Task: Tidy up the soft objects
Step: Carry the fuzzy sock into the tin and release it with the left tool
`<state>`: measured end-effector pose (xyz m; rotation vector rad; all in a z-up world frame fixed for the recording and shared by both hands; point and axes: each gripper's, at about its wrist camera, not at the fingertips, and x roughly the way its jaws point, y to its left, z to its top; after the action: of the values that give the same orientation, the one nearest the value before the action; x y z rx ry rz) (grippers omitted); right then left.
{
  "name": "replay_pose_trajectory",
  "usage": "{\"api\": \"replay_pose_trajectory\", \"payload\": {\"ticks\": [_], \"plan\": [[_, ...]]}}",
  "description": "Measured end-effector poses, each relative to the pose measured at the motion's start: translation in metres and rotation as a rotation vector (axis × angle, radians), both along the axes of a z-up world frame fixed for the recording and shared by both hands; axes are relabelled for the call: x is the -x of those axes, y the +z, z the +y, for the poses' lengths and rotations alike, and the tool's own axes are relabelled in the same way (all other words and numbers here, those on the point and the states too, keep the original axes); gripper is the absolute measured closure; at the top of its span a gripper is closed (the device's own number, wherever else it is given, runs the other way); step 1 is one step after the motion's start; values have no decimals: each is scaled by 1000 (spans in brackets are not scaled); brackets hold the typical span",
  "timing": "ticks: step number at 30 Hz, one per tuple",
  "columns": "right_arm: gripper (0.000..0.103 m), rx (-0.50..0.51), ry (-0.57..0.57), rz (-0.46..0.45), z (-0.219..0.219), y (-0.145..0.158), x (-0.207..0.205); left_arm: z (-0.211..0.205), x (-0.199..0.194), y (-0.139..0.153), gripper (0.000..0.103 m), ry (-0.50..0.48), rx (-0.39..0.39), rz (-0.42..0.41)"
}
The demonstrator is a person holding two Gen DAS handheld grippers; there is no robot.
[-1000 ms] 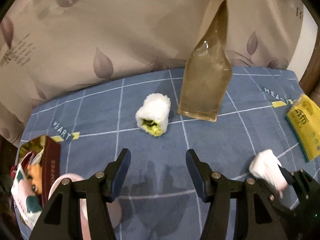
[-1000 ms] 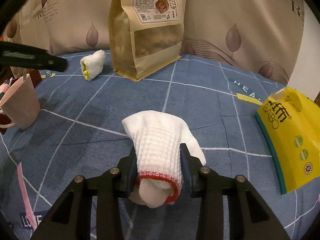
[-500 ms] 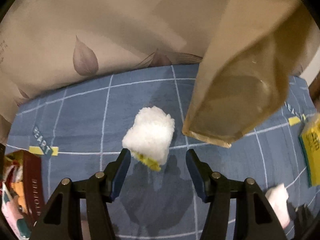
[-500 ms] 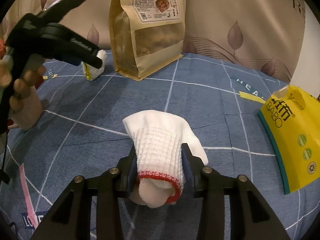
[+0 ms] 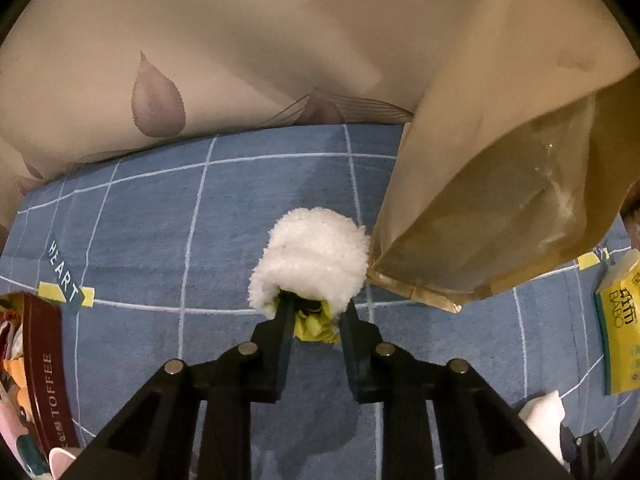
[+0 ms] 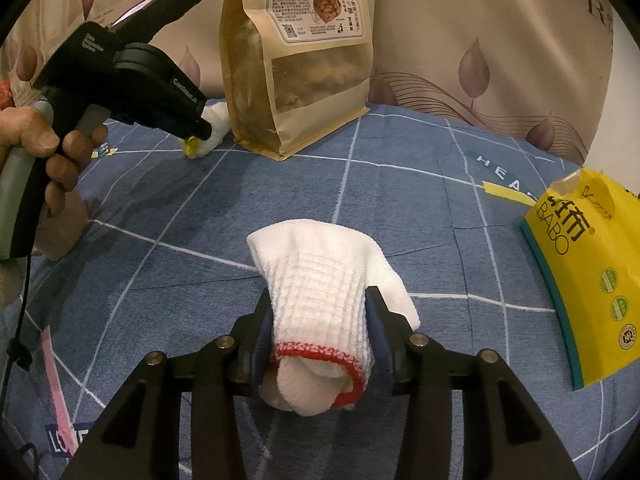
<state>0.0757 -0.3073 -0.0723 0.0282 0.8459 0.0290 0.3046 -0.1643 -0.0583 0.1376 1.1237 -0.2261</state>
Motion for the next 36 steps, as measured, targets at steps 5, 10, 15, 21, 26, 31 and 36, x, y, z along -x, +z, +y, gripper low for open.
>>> {"api": "replay_pose_trajectory", "payload": {"ticks": [5,10,15,21,26,31,36], "plan": [[60,3,0,1,0,0,0,5,10,7,101,16,20,11],[60,11,1,2,1,-2,-1,8,26,17,101,1,30,-11],[59,19,3,3,1,-3,-2,11,43,24,101,-12,65,20],[59,22,3,3,2,-3,-3,10,66,39,101,-29,87,24],[58,30,5,4,2,-4,-3,10,81,47,101,-38,85,17],[56,51,9,8,5,-4,-3,13,99,56,101,-67,104,34],[56,62,10,9,5,-5,-3,23,118,76,101,-91,128,21]]}}
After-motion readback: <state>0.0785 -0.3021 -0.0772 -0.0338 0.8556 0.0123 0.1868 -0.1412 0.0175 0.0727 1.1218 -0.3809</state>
